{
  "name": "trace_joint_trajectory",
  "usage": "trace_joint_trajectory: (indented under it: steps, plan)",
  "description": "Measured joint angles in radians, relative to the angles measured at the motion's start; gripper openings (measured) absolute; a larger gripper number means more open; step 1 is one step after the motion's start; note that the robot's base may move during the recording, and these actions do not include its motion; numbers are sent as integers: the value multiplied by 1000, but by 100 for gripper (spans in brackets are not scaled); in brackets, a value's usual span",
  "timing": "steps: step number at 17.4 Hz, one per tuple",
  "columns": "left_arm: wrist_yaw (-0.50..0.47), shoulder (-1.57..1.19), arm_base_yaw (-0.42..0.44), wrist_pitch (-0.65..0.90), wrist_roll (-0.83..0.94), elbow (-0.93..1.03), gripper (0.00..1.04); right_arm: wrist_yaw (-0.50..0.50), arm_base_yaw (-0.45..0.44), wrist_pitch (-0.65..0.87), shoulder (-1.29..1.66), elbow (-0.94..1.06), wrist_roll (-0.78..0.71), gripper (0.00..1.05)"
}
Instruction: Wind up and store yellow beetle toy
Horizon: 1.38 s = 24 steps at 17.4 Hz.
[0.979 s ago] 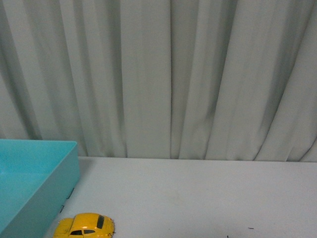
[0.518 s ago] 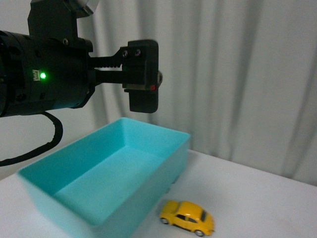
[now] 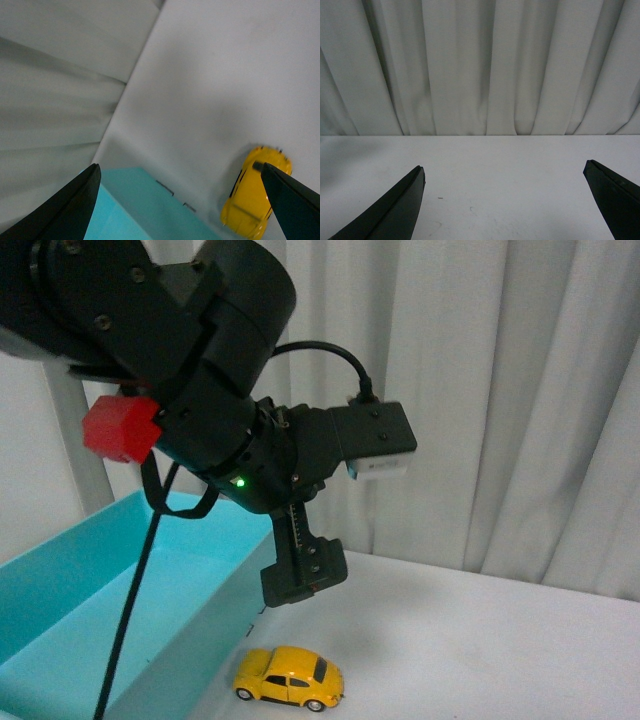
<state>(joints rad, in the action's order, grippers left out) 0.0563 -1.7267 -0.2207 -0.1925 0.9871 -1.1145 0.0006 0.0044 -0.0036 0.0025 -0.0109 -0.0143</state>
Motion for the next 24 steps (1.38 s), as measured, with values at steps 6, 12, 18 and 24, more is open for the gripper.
trace_joint_trajectory:
  steps: [6, 12, 18, 24]
  plan:
    - [-103, -155, -34, -328, 196, -118, 98, -1, 0, 0, 0, 0, 0, 98]
    - [-137, -266, -31, -294, 180, -110, 98, 0, 0, 0, 0, 0, 0, 98]
    - [-149, -349, -40, -253, 145, -101, 98, 0, 0, 0, 0, 0, 0, 98]
    - [-190, -377, -43, -208, 114, -105, 59, 0, 0, 0, 0, 0, 0, 98]
